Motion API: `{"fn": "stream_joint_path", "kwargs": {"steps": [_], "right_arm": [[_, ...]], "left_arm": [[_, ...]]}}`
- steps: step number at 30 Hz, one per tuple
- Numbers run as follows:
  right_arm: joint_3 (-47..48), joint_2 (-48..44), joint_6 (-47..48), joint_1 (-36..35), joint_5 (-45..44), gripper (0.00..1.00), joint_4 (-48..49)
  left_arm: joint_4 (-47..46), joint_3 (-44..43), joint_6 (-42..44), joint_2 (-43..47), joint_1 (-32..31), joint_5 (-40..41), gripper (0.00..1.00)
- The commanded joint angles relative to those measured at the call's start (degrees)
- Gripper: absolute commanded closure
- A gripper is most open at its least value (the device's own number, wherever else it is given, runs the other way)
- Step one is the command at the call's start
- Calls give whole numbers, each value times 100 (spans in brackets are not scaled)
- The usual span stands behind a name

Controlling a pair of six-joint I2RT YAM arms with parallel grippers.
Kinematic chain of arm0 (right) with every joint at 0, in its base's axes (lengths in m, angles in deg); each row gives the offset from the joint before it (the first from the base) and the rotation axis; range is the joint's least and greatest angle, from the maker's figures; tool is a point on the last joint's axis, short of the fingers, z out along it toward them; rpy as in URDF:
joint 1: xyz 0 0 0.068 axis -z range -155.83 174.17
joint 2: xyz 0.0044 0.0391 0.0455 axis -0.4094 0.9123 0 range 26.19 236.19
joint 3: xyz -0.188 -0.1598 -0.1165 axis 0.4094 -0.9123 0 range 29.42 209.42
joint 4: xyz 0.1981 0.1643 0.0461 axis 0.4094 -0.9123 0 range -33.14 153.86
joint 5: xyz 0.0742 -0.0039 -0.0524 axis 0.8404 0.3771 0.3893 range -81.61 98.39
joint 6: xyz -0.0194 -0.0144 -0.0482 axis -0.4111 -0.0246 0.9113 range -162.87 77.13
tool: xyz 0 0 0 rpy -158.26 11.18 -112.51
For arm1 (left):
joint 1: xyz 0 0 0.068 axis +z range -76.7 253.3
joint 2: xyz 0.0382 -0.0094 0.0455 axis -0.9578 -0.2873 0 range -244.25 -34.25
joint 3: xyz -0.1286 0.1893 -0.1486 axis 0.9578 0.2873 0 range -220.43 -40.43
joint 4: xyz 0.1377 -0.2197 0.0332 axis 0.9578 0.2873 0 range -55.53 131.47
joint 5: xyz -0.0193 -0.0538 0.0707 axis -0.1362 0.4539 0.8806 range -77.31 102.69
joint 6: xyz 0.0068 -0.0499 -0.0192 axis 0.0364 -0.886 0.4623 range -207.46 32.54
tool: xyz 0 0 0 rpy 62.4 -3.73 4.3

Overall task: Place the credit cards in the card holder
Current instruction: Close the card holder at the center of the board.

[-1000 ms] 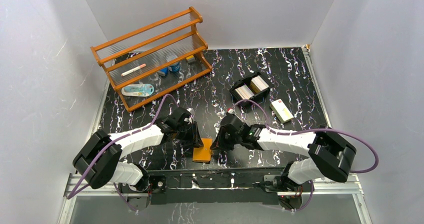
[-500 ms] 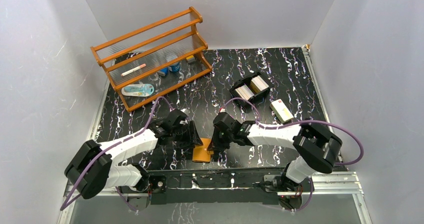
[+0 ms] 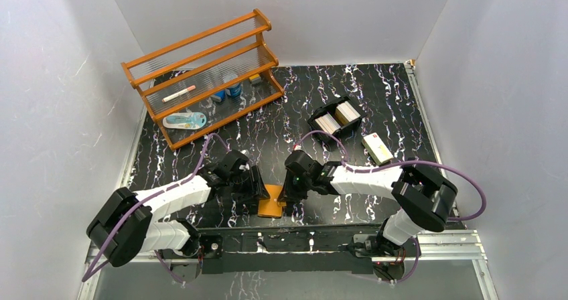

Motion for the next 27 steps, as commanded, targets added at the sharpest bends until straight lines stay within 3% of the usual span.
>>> {"fn": "stream_joint_path", "kwargs": {"steps": [1,9,27], "right_arm": [[349,39,-90,-28,-204,100,-30],[577,162,-139,-24,-389,100,-223],[730,548,-201,-24,-460,100,-395]], "left_arm": [[-304,173,107,-138,17,-308,49],[-493,290,163,92,16,-439,67],[-527,268,162,136,15,-409,66]]}}
